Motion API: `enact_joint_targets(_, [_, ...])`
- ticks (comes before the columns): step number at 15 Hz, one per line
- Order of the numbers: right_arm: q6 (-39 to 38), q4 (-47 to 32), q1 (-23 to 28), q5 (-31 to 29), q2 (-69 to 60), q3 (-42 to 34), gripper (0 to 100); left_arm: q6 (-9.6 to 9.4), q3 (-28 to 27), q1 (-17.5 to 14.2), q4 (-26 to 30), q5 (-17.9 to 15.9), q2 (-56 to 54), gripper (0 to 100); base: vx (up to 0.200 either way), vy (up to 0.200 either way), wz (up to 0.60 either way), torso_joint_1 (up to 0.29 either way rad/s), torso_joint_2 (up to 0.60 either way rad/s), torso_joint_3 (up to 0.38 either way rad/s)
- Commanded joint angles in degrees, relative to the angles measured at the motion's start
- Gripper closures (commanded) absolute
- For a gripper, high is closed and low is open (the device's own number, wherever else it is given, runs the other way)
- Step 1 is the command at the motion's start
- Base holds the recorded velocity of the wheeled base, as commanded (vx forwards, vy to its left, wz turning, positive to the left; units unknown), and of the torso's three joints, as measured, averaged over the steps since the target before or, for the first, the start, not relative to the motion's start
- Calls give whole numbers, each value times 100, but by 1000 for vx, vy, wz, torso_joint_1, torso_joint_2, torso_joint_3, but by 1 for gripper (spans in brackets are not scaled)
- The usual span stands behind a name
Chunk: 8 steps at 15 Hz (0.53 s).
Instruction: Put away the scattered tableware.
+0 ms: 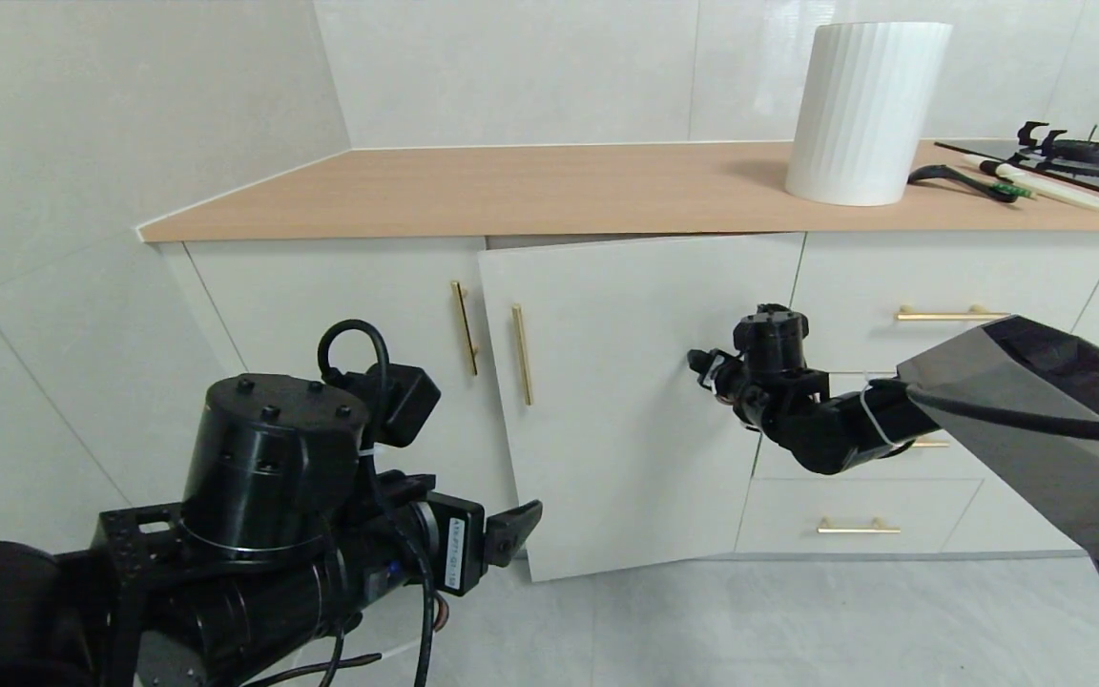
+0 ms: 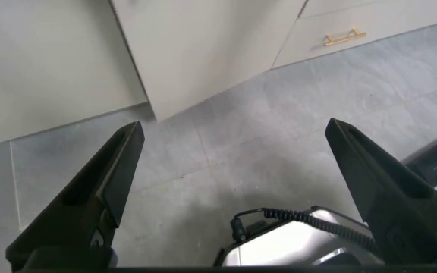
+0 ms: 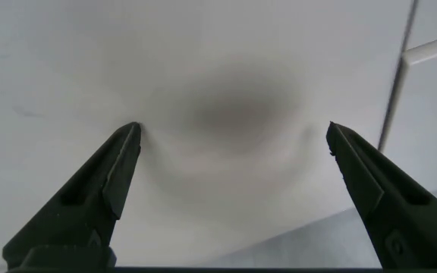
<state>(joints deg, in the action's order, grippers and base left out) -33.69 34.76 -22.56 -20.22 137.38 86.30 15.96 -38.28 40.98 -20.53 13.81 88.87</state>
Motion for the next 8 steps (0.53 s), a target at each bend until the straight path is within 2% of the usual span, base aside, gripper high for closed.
enact_joint_targets(1, [-6,-4,50,-96,105,203,0,4,-4,-3,-4,-1,-1,0,0,0,0,0,0,0])
enact_joint_targets(4, [-6,-4,156,-395,246,537,0,4,5,-3,-4,-1,-1,0,0,0,0,0,0,0])
enact_joint_targets(8, [3,-4,182,-482,281,678,0,4,5,-3,-30,7,-1,0,0,0,0,0,0,0])
